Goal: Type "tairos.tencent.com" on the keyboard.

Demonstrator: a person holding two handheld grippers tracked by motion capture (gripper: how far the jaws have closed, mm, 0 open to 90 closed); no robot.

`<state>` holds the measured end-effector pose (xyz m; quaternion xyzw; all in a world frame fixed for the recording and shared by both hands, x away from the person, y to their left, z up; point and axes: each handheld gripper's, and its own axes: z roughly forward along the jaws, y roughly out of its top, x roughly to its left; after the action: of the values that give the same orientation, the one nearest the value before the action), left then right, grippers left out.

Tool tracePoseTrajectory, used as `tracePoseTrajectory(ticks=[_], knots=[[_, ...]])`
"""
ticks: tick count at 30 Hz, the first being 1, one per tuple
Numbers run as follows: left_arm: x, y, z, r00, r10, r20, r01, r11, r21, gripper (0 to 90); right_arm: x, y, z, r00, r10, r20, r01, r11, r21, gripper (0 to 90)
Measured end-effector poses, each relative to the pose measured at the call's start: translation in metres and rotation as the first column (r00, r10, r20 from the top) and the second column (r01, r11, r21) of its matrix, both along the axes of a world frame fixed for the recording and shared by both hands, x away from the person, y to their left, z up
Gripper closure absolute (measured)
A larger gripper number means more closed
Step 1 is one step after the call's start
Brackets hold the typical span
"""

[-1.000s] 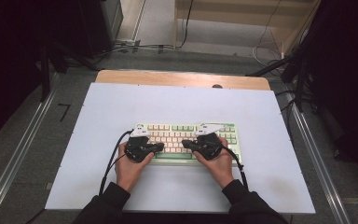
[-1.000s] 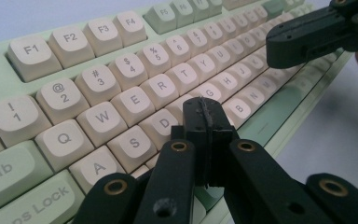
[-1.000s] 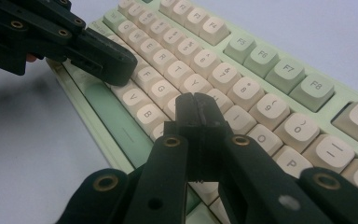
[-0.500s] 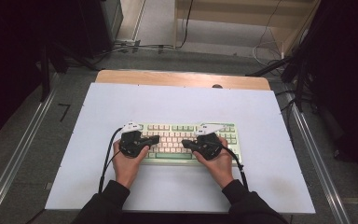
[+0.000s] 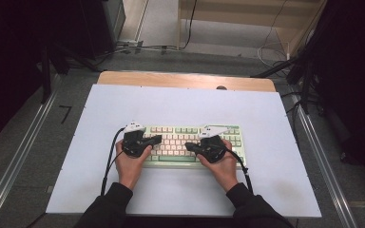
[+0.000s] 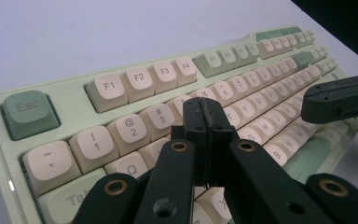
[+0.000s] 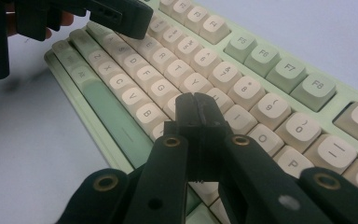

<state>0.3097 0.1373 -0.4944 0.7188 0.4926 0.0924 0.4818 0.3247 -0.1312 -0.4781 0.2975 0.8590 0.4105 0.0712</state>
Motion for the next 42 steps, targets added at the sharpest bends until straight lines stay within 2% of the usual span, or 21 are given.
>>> tracePoseTrajectory(ticks=[29,42], knots=[[0.0029,-0.0045,-0.0029,1.0,-0.003,-0.009,0.003,0.9998,0.021,90.0,-0.0005,0.0016,-0.0011,1.0,0.003,-0.004,-0.003,1.0,-0.005,87.6],[0.0033,-0.0064,-0.0027,1.0,-0.008,-0.005,0.008,0.9987,0.051,90.0,-0.0007,0.0018,-0.0011,1.0,0.003,-0.005,-0.003,1.0,-0.005,87.6]])
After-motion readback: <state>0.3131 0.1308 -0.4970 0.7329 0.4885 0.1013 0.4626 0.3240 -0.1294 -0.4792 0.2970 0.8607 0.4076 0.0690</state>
